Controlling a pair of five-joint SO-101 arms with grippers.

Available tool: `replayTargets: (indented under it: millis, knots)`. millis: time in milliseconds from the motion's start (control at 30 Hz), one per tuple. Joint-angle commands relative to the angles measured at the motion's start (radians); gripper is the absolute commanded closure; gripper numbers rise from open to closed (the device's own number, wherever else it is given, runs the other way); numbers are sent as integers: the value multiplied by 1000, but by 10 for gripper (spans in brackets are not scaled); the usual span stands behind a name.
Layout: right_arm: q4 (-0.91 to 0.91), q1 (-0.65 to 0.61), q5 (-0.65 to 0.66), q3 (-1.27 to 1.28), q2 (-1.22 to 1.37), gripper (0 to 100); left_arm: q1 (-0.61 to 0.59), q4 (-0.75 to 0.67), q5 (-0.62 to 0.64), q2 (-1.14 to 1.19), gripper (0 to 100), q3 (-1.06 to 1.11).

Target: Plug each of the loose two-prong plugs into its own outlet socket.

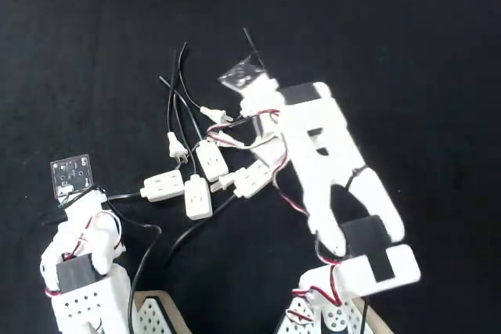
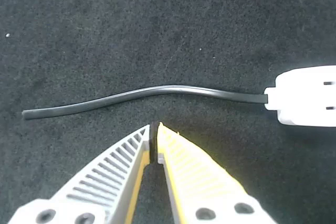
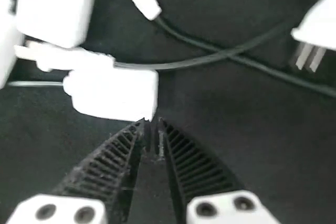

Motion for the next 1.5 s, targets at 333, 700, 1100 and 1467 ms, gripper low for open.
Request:
replayTargets:
  millis: [333,700,1100,1467]
  knots:
    - [-296,153,-167,354,-524,963,10,6,5,-2,948,18]
    - [-324,167,-189,392,-579,963,10,6,5,-2,948,18]
    - [-325,170,-258,394,-579,963,10,6,5,-2,948,18]
    - [-437,281,-331,437,-579,963,16,6,3,-2,948,18]
